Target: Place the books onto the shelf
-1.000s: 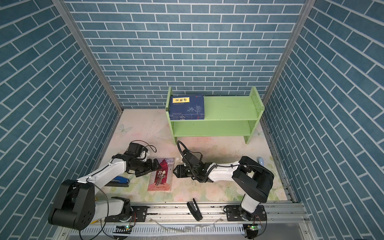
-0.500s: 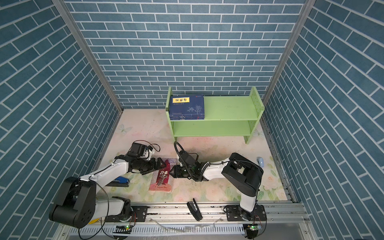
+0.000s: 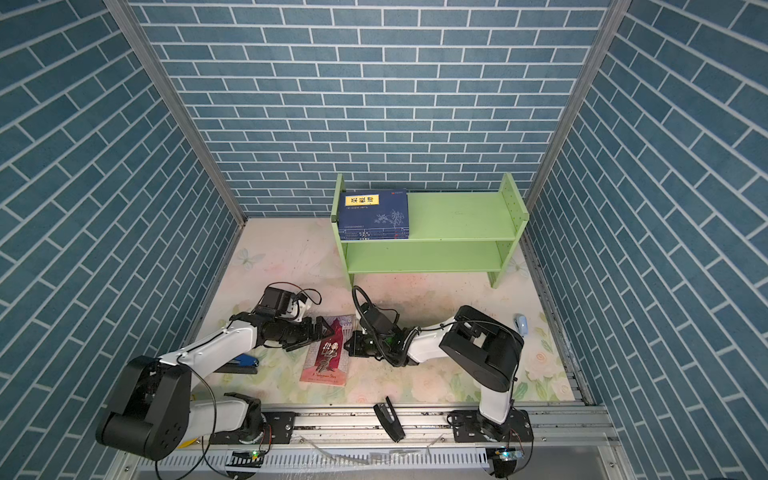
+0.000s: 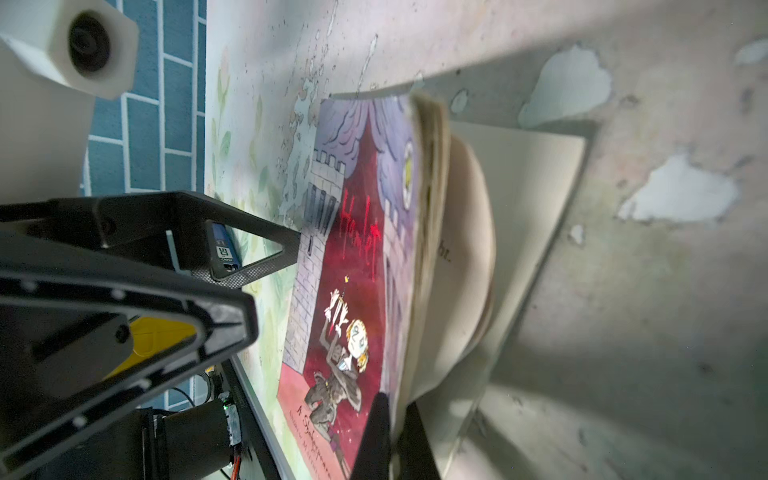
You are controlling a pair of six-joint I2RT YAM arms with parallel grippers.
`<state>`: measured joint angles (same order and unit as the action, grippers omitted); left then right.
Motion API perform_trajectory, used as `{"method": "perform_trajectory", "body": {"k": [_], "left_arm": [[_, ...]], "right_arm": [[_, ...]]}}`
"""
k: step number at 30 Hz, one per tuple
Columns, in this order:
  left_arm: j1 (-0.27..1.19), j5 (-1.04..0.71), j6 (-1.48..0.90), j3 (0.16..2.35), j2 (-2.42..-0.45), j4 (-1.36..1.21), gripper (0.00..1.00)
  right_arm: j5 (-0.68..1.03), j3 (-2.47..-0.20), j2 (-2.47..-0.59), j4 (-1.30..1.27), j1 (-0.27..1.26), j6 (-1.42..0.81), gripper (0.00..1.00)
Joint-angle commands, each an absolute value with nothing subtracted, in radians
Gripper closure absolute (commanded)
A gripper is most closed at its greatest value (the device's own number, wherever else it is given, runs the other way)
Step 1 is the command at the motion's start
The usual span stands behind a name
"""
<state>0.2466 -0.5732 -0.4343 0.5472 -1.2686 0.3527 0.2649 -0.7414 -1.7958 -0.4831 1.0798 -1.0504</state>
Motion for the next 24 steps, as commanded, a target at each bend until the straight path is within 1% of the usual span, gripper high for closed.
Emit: {"method": "perform_trajectory", "body": {"k": [1,4,7,11,15,19,24], "left_arm": [[0.246,-0.557,-0.377,0.594,-1.211,0.441,0.00],[0.227,-0.542,-0.318,0.669,-1.149,0.499,0.00],[0.202,-0.556,-0.267,0.736,-1.099,0.542,0.00],[0.172,-0.664,-0.236,0.782,-1.082,0.572,0.01],[0.164,-0.769,-0.247,0.785,-1.061,0.541,0.05],[0.163,-0.861,-0.259,0.756,-1.035,0.503,0.11],[0.164,-1.011,-0.294,0.729,-1.011,0.463,0.11]], "right_arm": [[0.257,-0.706,-1.724,-0.521,1.086,-1.045,1.00],[0.281,-0.679,-1.654,-0.503,1.083,-1.012,1.00],[0.297,-0.664,-1.559,-0.430,1.081,-0.967,1.00],[0.296,-0.672,-1.422,-0.272,1.075,-0.889,1.00],[0.285,-0.667,-1.289,-0.154,1.047,-0.847,1.00],[0.305,-0.651,-1.187,-0.121,1.011,-0.831,1.00],[0.324,-0.672,-1.111,-0.041,0.983,-0.796,1.00]]}}
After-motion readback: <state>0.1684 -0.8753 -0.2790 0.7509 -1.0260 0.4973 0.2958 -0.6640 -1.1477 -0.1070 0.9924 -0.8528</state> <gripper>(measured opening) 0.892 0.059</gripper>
